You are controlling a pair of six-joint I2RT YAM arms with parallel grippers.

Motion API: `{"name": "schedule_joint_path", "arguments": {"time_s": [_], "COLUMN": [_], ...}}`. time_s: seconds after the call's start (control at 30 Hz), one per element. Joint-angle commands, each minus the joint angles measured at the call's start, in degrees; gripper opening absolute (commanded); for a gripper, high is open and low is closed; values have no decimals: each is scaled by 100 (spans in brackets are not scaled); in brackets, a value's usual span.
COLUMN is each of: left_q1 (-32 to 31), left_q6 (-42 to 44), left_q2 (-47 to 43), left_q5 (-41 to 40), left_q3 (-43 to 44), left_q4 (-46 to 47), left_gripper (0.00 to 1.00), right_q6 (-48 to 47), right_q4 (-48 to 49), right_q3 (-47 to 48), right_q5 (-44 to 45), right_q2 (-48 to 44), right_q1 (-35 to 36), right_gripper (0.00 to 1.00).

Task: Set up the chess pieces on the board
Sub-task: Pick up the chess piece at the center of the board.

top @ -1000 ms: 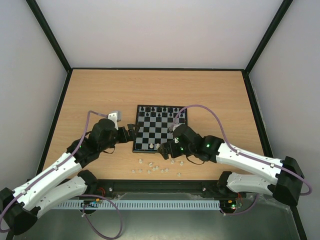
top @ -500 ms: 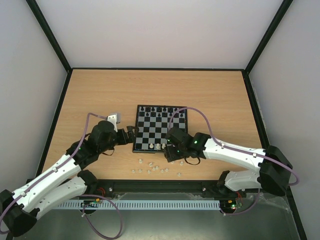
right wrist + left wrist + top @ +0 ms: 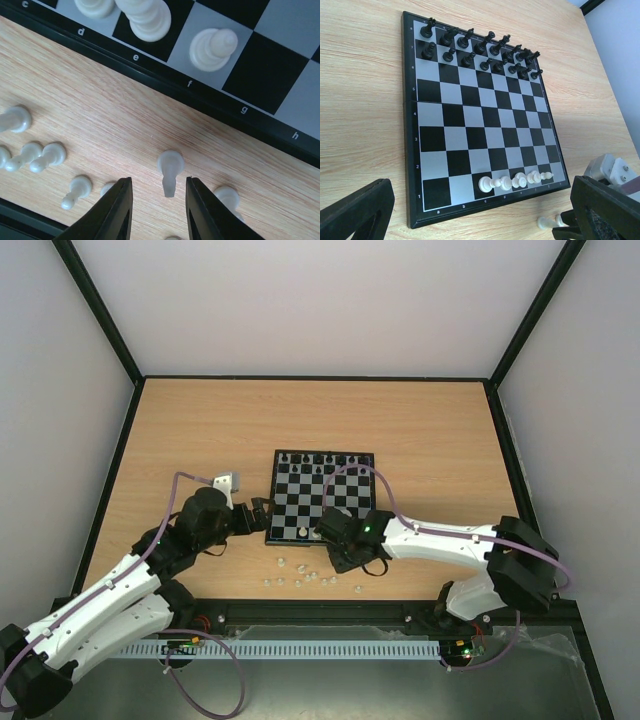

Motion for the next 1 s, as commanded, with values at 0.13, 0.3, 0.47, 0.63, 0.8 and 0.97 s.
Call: {"name": "schedule_joint_path", "arguments": {"time_s": [0.13, 0.3, 0.47, 0.63, 0.8, 0.97], "left_q1": [28, 28, 28, 37, 46, 61], "left_q6": [66, 82, 105, 123, 138, 158], "left_q2": [19, 22, 8, 11, 13, 15], "left_q5": [43, 33, 14, -1, 15, 24], "left_q3": [-90, -102, -116, -123, -129, -124], "left_q4": [79, 80, 68, 62, 71, 63], "left_gripper": [100, 100, 99, 99, 100, 99], "right_q6": [215, 195, 187, 178, 197, 227], "right_q4": [-375, -268, -205, -151, -128, -212], "right_q3": [50, 45, 71, 79, 87, 126], "right_q5": [210, 139, 115, 107, 106, 135], "right_q2": [292, 387, 508, 640, 673, 602], "right_q1": [123, 132, 133, 137, 139, 137], "right_gripper": [26, 23, 19, 14, 8, 3]}}
